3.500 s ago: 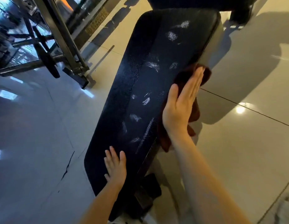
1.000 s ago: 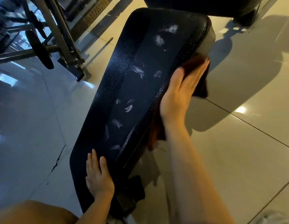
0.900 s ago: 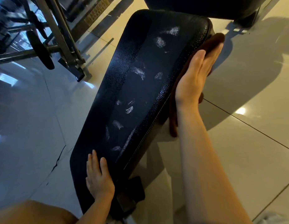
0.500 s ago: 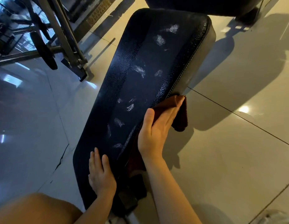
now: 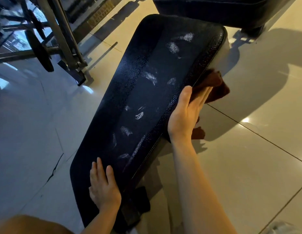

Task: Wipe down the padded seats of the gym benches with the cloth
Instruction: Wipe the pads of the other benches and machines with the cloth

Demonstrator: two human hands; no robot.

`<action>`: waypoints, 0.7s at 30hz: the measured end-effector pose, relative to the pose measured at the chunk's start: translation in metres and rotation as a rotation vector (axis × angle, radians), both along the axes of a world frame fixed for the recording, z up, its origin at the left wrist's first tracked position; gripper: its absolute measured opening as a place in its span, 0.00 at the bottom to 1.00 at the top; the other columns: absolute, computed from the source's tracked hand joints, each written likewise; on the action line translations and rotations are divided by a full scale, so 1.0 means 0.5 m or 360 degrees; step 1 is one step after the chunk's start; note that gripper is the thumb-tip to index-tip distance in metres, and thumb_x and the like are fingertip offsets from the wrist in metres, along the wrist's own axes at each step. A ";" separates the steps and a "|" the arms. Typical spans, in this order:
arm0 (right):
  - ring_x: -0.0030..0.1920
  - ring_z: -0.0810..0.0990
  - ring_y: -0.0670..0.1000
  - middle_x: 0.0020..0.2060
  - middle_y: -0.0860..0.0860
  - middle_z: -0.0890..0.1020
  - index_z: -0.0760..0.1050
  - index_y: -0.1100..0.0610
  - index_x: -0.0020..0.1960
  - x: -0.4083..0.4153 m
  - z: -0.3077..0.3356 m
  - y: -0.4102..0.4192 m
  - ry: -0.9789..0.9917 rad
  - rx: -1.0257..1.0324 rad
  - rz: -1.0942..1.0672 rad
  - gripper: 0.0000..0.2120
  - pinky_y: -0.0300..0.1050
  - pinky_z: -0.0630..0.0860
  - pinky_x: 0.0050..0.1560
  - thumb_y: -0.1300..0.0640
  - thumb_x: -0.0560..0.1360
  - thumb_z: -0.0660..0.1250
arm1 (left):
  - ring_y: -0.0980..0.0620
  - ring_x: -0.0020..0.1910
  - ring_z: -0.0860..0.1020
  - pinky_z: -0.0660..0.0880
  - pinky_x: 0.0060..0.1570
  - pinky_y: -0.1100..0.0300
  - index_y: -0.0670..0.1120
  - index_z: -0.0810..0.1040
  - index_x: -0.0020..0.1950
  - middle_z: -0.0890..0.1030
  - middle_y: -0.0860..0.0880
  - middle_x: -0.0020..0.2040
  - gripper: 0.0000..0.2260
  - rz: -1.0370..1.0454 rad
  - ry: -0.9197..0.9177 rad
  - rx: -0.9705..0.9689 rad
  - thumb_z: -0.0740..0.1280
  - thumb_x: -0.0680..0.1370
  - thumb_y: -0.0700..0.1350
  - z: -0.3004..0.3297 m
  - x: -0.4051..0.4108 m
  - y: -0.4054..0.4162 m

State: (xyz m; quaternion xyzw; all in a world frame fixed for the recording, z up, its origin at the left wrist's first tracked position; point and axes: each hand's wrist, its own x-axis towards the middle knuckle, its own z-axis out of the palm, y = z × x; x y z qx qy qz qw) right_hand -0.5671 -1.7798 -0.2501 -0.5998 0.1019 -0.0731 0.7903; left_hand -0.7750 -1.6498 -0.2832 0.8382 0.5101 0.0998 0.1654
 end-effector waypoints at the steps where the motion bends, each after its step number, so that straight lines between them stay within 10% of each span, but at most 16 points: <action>1: 0.77 0.43 0.41 0.79 0.48 0.47 0.43 0.56 0.80 -0.027 -0.009 0.013 0.0028 -0.0012 0.0021 0.33 0.37 0.42 0.76 0.43 0.81 0.49 | 0.50 0.78 0.53 0.50 0.73 0.39 0.57 0.51 0.79 0.53 0.52 0.80 0.40 -0.0005 0.0008 -0.0012 0.36 0.69 0.70 0.003 0.001 0.000; 13: 0.78 0.45 0.42 0.78 0.40 0.47 0.38 0.48 0.79 -0.369 -0.060 0.098 0.0547 0.0162 0.0673 0.32 0.36 0.45 0.72 0.39 0.81 0.48 | 0.52 0.78 0.42 0.40 0.74 0.42 0.57 0.44 0.79 0.42 0.54 0.80 0.27 -0.0222 0.0097 -0.0551 0.51 0.82 0.59 0.039 -0.019 0.045; 21: 0.73 0.67 0.51 0.73 0.48 0.69 0.58 0.45 0.78 -0.487 -0.021 0.104 0.0785 0.0649 0.0526 0.37 0.57 0.61 0.75 0.30 0.73 0.59 | 0.57 0.68 0.67 0.65 0.70 0.56 0.54 0.70 0.69 0.67 0.52 0.70 0.23 -0.0946 -0.0409 -0.0501 0.69 0.76 0.39 0.088 -0.151 0.032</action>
